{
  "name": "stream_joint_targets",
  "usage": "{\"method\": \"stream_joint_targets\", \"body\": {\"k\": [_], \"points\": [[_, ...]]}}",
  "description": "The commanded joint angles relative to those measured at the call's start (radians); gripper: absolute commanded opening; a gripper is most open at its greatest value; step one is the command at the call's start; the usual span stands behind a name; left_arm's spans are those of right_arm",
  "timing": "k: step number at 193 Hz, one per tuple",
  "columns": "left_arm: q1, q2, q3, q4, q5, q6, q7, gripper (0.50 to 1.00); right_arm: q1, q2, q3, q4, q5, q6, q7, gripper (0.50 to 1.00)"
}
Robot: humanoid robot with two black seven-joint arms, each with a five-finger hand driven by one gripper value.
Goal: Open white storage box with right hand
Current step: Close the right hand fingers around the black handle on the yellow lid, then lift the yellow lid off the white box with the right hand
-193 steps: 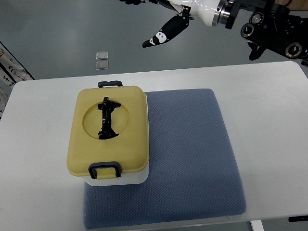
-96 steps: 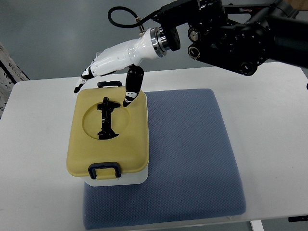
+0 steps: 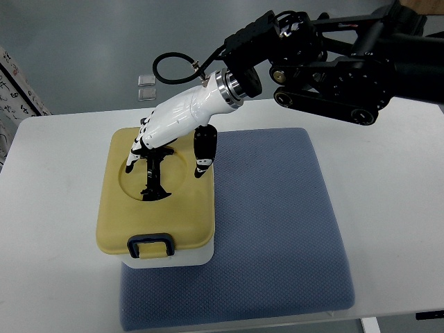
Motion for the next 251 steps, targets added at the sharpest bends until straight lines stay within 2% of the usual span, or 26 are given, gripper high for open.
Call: {"method": "stream_joint_targets", "body": {"k": [1, 10, 27, 59, 104, 122, 143, 184, 214, 251], "points": [[0.000, 0.000, 0.000, 0.000, 0.000, -0.001, 0.000, 1.000, -0.004, 0.005, 0.001, 0.005, 0.001, -0.026, 0.000, 0.897], [0.000, 0.000, 0.000, 0.000, 0.000, 0.001, -0.002, 1.000, -0.004, 0.008, 0.001, 0.002, -0.002, -0.047, 0.000, 0.870], [0.000, 0.000, 0.000, 0.000, 0.000, 0.001, 0.000, 1.000, -0.005, 0.012, 0.001, -0.004, -0.004, -0.074, 0.000, 0.854], [0.000, 0.000, 0.000, 0.000, 0.000, 0.001, 0.000, 1.000, -0.010, 0.015, -0.001, -0.004, -0.007, -0.078, 0.000, 0.801], [0.000, 0.000, 0.000, 0.000, 0.000, -0.001, -0.002, 1.000, -0.030, 0.026, 0.001, -0.015, -0.010, -0.097, 0.000, 0.793], [0.000, 0.000, 0.000, 0.000, 0.000, -0.001, -0.002, 1.000, -0.035, 0.031, 0.001, -0.016, -0.010, -0.101, 0.000, 0.717], [0.000, 0.000, 0.000, 0.000, 0.000, -0.001, -0.002, 1.000, -0.038, 0.032, 0.001, -0.019, -0.011, -0.101, 0.000, 0.654], [0.000, 0.000, 0.000, 0.000, 0.000, 0.001, 0.000, 1.000, -0.041, 0.032, 0.002, -0.027, -0.011, -0.103, 0.000, 0.607], [0.000, 0.000, 0.000, 0.000, 0.000, -0.001, 0.000, 1.000, -0.042, 0.035, 0.006, -0.027, -0.011, -0.109, 0.000, 0.500], [0.000, 0.000, 0.000, 0.000, 0.000, -0.001, 0.000, 1.000, -0.042, 0.037, 0.007, -0.027, -0.002, -0.109, 0.000, 0.500]]}}
